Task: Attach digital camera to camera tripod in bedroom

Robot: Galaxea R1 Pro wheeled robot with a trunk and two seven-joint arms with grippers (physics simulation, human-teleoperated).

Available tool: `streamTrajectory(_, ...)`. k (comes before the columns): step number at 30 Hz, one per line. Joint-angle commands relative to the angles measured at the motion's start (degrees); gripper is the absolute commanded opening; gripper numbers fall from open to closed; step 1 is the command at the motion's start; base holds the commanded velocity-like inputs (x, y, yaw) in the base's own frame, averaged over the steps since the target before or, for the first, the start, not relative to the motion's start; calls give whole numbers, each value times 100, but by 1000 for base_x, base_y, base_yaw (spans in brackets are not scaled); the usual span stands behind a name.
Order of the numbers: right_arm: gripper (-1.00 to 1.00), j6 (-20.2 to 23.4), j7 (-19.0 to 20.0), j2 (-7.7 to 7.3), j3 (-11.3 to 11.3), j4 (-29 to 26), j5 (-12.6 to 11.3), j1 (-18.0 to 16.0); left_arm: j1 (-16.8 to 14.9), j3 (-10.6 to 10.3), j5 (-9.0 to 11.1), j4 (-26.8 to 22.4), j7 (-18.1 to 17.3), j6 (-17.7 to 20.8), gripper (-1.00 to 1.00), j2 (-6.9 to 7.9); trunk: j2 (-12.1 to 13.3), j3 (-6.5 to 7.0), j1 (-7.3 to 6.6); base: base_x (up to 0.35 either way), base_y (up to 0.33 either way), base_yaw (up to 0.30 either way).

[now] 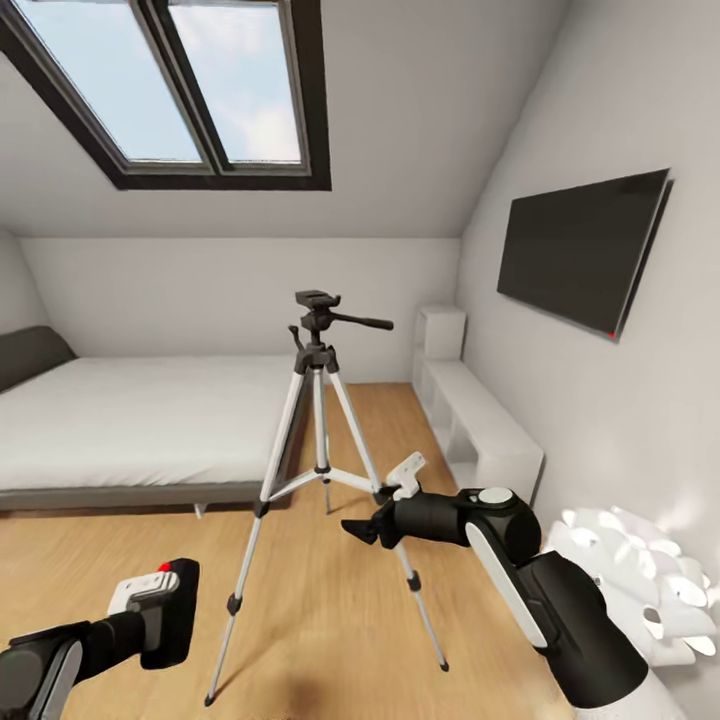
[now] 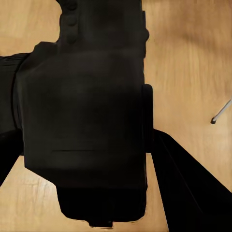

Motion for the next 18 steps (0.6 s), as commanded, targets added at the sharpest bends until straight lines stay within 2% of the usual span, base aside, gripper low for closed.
streamTrajectory(1, 100, 34, 19, -44, -32, -6, -40, -18, -35, 34, 24, -62, -60, 118, -100, 50, 38, 12, -23, 0, 0, 200)
streamTrajectory(3, 100, 21, 85, -120, -116, -6, -37, -53, -82, 168, 45, -158, -178, 282, -100, 135, 118, 47, -67, 0, 0, 144)
streamTrajectory(6, 100, -3, 160, -217, -278, -6, -39, -105, -152, 503, 176, -242, -401, 424, -100, 213, 238, 101, -132, 0, 0, 83)
streamTrajectory(7, 100, -9, 195, -247, -361, -6, -37, -125, -170, 607, 242, -257, -468, 452, -100, 229, 278, 119, -154, 0, 0, 52)
streamTrajectory(8, 100, -19, 322, -330, -567, -6, -38, -152, -202, 770, 373, -267, -562, 458, -100, 253, 318, 137, -176, 0, 0, 34)
streamTrajectory(9, 100, -22, 432, -384, -678, -6, -39, -159, -221, 830, 427, -255, -590, 458, -100, 262, 359, 155, -198, 0, 0, 27)
streamTrajectory(15, 100, -57, 1525, -799, -1224, -6, -31, -146, -523, 1013, 591, -93, -674, 458, -100, 263, 599, 263, -330, 0, 0, 13)
streamTrajectory(18, 100, -148, 1872, -894, -1476, -2, 0, -123, -712, 1014, 611, -53, -686, 458, -100, 242, 719, 317, -396, 0, 0, 5)
